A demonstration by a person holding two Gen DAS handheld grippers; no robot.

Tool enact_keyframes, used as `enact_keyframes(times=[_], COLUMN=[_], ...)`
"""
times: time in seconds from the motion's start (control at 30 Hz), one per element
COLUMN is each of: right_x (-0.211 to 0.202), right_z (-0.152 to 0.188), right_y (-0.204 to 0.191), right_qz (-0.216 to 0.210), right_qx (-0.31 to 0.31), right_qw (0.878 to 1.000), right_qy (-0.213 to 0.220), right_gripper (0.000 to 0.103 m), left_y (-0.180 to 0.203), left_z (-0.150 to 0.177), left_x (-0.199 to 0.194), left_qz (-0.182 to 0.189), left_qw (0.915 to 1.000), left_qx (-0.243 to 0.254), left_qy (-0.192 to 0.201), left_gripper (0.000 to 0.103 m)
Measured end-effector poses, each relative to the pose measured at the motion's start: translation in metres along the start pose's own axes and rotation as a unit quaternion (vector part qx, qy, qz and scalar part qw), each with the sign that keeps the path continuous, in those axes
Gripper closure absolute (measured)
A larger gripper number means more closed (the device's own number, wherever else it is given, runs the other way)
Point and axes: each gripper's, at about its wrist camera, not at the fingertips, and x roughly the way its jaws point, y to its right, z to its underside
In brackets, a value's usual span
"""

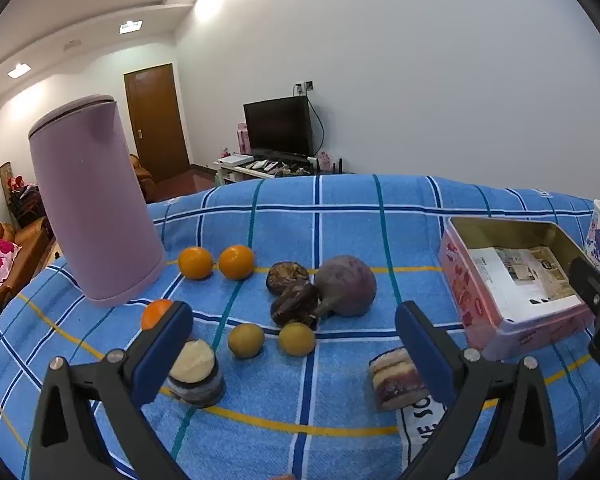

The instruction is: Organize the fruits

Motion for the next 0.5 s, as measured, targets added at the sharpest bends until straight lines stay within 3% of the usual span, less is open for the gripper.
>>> enact_keyframes(times=[0.5], right_x=[0.0022], right_z=[0.0005], right_y=[-0.0022], right_qz=[0.005], right_qx=[-0.008], right_qw=[1.000], right_qy=[-0.004], right_gripper=[0.001], left_y=[0.0021], left_z=[0.0028], left_x=[0.0019], left_qz=[0.004], left_qw=[1.0000], left_qx=[-0.004], left_qy=[-0.005], left_gripper=[0.000])
